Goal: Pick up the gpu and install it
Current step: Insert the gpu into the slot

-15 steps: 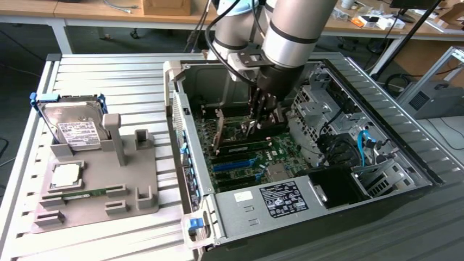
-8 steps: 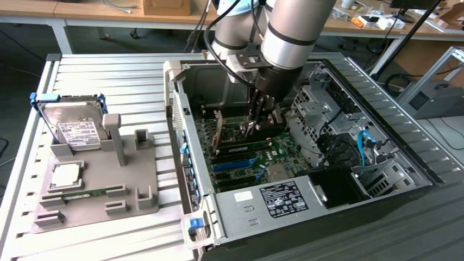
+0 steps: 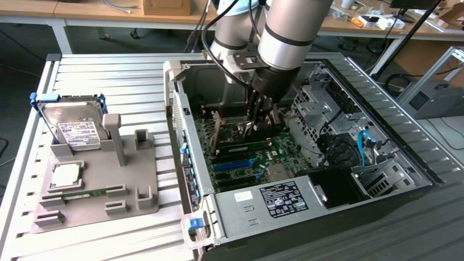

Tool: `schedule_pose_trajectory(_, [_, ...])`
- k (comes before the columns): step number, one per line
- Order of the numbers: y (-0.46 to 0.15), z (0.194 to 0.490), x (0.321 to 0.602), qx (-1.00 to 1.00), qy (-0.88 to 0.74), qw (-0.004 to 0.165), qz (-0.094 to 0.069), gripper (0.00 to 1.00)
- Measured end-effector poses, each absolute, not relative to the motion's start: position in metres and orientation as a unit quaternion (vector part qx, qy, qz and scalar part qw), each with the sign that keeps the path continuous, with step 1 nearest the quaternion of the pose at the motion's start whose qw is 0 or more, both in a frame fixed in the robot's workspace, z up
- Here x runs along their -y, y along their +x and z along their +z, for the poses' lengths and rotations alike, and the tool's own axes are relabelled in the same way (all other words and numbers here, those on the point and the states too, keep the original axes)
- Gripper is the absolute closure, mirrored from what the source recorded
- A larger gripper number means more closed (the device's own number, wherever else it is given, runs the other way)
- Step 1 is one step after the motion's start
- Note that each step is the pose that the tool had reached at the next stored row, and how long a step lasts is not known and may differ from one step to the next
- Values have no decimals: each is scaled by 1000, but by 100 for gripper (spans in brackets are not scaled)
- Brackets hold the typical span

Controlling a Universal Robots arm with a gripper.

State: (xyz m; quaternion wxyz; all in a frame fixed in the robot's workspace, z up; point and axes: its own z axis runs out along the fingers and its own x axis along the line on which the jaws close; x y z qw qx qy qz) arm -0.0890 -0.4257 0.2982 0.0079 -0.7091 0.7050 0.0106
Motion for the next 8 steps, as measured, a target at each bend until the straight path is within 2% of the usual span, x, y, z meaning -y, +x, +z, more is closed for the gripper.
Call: schedule_pose_trajectory(8, [-92,297,426,-705,-709,8,11,73])
